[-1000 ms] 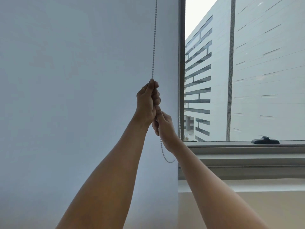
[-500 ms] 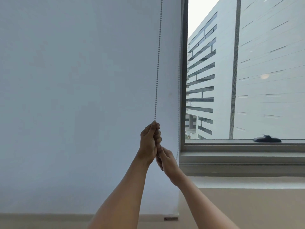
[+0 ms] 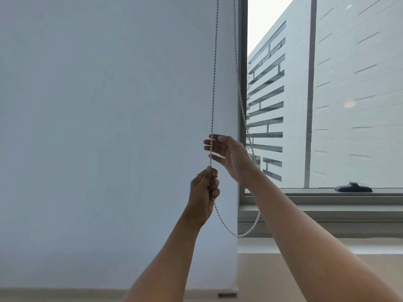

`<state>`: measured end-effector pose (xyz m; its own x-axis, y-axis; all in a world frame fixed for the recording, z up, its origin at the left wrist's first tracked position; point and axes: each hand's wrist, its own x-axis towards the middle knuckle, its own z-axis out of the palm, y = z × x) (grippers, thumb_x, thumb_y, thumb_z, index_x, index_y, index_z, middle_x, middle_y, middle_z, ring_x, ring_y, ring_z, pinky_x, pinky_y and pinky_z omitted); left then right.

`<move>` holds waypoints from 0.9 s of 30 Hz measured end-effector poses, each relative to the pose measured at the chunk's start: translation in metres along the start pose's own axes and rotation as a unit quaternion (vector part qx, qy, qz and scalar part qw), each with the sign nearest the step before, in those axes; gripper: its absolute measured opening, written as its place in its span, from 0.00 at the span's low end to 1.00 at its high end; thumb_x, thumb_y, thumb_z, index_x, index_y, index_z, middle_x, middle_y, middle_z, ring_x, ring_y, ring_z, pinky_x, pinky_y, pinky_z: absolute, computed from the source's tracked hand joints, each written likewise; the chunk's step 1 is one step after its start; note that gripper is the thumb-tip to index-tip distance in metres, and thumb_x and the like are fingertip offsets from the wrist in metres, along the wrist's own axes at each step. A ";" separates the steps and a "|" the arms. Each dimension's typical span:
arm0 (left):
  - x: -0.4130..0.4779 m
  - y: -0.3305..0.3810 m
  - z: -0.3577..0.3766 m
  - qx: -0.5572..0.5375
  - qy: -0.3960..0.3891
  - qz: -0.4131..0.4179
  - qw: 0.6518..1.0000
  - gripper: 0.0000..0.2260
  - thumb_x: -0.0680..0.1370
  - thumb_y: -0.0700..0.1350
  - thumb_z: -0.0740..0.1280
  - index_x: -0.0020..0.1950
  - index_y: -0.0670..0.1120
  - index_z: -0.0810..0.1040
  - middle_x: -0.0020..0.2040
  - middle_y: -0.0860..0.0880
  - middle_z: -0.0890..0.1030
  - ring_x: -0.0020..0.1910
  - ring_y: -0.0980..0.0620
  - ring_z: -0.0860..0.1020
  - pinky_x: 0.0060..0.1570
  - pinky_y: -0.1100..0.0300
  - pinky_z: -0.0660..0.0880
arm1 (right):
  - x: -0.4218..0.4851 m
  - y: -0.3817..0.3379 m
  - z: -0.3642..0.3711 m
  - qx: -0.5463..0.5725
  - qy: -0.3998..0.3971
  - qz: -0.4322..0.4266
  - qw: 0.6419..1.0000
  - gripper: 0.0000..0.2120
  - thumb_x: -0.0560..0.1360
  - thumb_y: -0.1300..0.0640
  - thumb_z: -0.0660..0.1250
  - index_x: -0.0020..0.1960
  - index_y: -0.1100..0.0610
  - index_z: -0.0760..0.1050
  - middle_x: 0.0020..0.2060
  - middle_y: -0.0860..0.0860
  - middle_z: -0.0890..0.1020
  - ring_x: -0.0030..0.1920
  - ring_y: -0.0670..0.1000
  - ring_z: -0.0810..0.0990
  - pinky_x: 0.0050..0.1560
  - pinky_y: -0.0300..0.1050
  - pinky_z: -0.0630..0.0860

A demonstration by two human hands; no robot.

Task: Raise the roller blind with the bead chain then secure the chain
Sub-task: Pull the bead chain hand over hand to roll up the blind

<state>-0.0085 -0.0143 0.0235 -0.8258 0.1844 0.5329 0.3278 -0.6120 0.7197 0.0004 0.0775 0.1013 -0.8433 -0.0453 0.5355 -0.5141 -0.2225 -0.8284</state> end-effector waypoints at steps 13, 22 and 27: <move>-0.003 0.019 0.007 0.005 -0.085 -0.085 0.993 0.20 0.80 0.51 0.54 0.38 0.46 0.81 0.33 0.49 0.79 0.35 0.53 0.76 0.41 0.61 0.71 | 0.005 -0.037 0.050 -0.022 0.069 -0.101 0.992 0.31 0.79 0.42 0.49 0.18 0.51 0.57 0.13 0.44 0.60 0.15 0.43 0.55 0.18 0.31 0.52; 0.071 0.132 0.064 0.076 -0.023 0.029 0.996 0.17 0.81 0.51 0.54 0.43 0.43 0.77 0.36 0.48 0.79 0.38 0.52 0.78 0.41 0.61 0.75 | 0.003 -0.038 0.047 -0.018 0.048 -0.105 0.993 0.28 0.80 0.43 0.49 0.23 0.52 0.60 0.14 0.44 0.62 0.15 0.42 0.57 0.17 0.32 0.55; 0.091 0.156 0.098 0.067 -0.052 0.019 0.996 0.15 0.81 0.49 0.56 0.42 0.41 0.76 0.27 0.50 0.73 0.24 0.56 0.72 0.27 0.66 0.70 | 0.003 -0.038 0.045 -0.029 0.044 -0.093 0.994 0.26 0.80 0.43 0.48 0.25 0.52 0.57 0.14 0.44 0.61 0.16 0.42 0.56 0.17 0.32 0.53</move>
<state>0.0129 -0.0180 0.2280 -0.7619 0.2464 0.5989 0.4213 -0.5138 0.7473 0.0245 0.0415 0.1418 -0.7419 0.0777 0.6660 -0.6684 -0.1633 -0.7256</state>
